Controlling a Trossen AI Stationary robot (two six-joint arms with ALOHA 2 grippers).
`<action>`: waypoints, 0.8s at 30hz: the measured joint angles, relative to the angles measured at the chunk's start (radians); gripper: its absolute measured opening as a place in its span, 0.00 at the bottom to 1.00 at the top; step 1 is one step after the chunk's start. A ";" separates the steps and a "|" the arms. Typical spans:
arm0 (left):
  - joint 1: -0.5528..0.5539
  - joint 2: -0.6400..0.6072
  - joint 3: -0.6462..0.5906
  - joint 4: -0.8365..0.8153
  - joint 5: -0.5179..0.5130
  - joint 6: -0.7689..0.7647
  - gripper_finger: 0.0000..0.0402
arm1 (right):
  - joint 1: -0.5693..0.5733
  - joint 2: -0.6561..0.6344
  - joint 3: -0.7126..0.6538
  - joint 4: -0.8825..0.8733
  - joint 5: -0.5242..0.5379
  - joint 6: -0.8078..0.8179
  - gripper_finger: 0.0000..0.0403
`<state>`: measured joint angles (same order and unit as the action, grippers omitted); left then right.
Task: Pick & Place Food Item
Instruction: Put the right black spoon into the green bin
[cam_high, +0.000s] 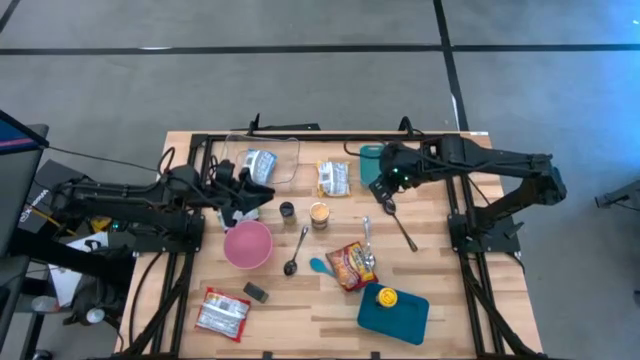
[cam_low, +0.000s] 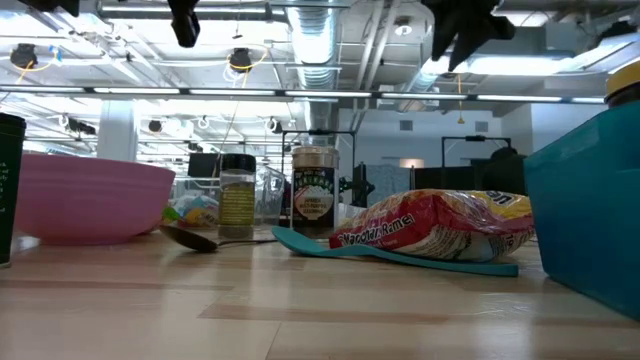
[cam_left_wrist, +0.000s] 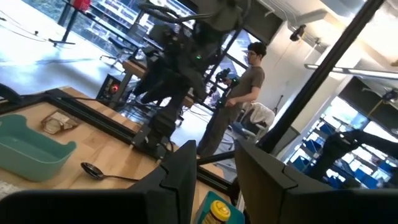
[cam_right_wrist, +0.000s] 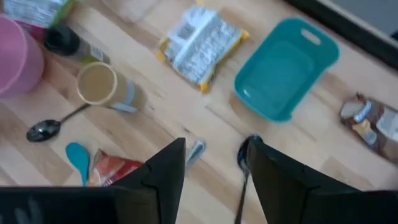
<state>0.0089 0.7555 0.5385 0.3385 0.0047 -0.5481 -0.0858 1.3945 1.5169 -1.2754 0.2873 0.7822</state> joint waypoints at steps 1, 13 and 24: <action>-0.004 0.000 0.000 0.000 0.000 0.002 0.26 | -0.004 0.000 0.000 -0.014 0.000 0.014 0.42; -0.047 0.000 0.000 -0.002 0.000 0.055 0.26 | 0.001 0.001 -0.139 -0.098 -0.062 0.161 0.42; -0.057 0.000 0.000 -0.001 0.000 0.070 0.26 | -0.019 0.000 -0.339 0.013 -0.117 0.187 0.42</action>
<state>-0.0479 0.7551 0.5385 0.3370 0.0044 -0.4778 -0.1050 1.3949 1.1779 -1.2624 0.1705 0.9694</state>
